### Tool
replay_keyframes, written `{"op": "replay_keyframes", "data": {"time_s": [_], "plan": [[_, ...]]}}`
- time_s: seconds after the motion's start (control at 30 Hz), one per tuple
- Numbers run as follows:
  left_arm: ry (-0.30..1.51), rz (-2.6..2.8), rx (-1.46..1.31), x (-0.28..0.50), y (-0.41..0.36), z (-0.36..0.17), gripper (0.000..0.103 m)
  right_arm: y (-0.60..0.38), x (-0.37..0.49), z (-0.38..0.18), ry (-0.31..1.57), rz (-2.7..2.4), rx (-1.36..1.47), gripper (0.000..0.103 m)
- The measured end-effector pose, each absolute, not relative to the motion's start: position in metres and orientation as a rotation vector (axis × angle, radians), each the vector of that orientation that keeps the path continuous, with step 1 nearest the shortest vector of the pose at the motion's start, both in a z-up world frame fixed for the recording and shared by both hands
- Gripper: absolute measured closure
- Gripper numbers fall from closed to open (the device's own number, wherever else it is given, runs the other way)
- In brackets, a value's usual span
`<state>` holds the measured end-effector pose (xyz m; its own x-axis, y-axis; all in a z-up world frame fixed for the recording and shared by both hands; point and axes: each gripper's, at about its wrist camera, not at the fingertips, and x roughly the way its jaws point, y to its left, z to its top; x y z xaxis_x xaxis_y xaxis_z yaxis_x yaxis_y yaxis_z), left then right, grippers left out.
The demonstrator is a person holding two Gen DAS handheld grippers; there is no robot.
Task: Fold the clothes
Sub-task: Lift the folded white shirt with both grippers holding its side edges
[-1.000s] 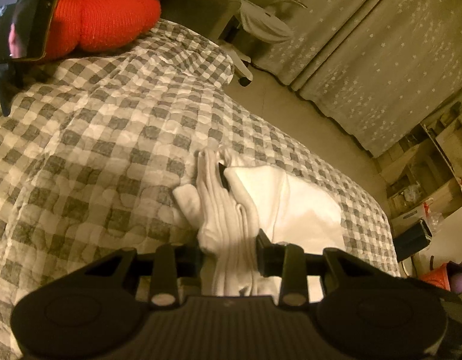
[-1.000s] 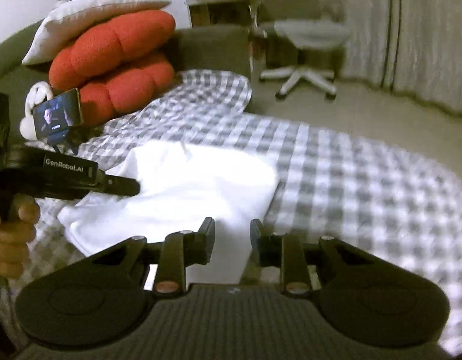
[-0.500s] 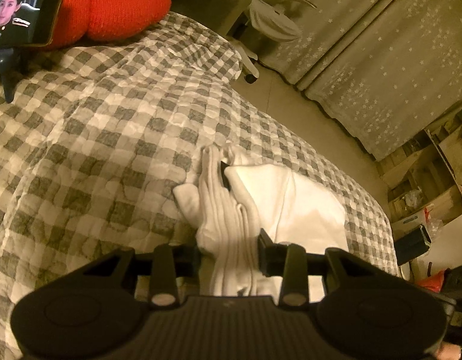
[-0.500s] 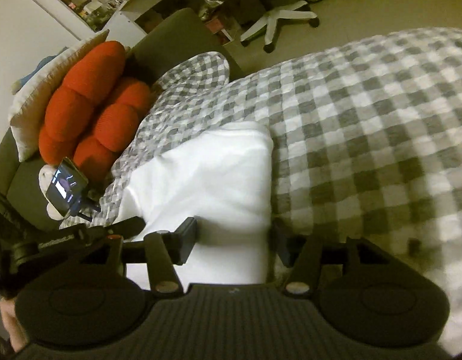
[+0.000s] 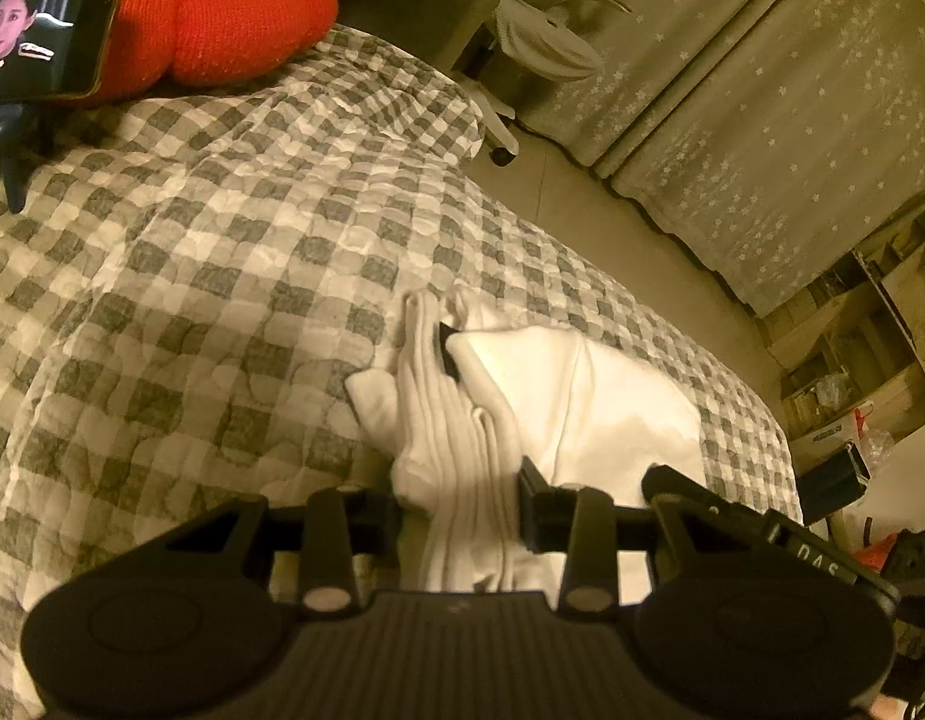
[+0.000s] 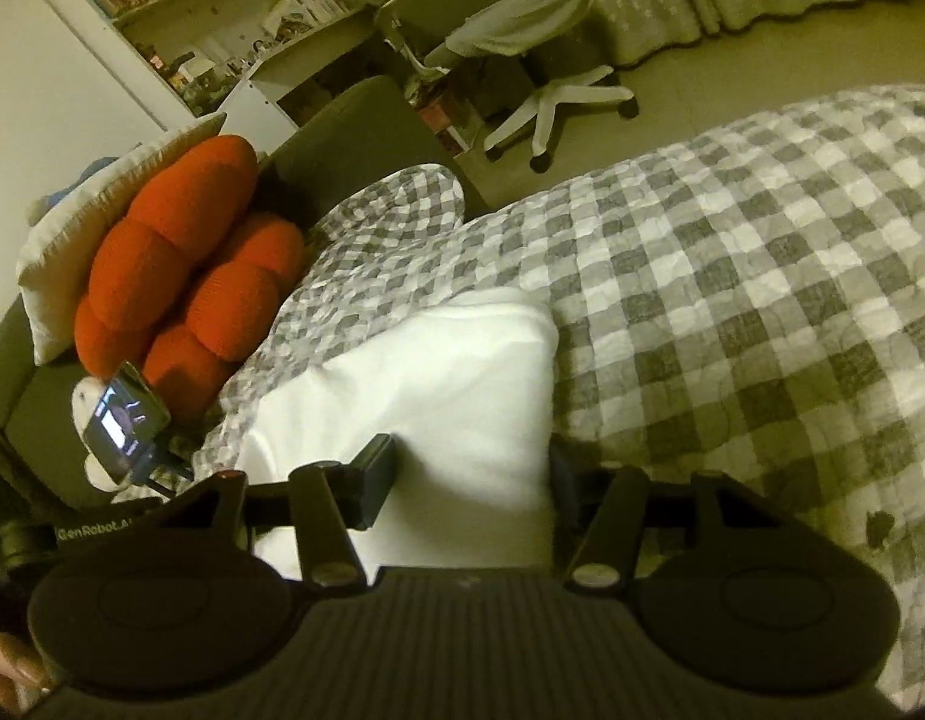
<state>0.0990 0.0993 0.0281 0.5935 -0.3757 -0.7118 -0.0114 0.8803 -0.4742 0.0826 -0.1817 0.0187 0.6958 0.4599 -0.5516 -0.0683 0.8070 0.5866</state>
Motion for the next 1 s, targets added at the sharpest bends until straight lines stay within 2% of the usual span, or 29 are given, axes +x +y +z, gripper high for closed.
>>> {"op": "replay_keyframes", "data": {"time_s": [0.33,0.53,0.73,1.0], "plan": [[0.917,-0.216,-0.449,0.099,0.097,0.028,0.064,-0.184,0.071,0.023,0.82,0.289,0.609,0.046],[0.908,-0.207,-0.428,0.098,0.094,0.029,0.064,-0.18,0.074,0.022,0.799,0.3,0.569,0.046],[0.876,-0.186,-0.371,0.093,0.084,0.035,0.068,-0.171,0.068,0.028,0.775,0.258,0.524,0.064],[0.822,-0.159,-0.325,0.077,0.078,0.051,0.069,-0.147,0.055,0.055,0.712,0.227,0.357,0.067]]}}
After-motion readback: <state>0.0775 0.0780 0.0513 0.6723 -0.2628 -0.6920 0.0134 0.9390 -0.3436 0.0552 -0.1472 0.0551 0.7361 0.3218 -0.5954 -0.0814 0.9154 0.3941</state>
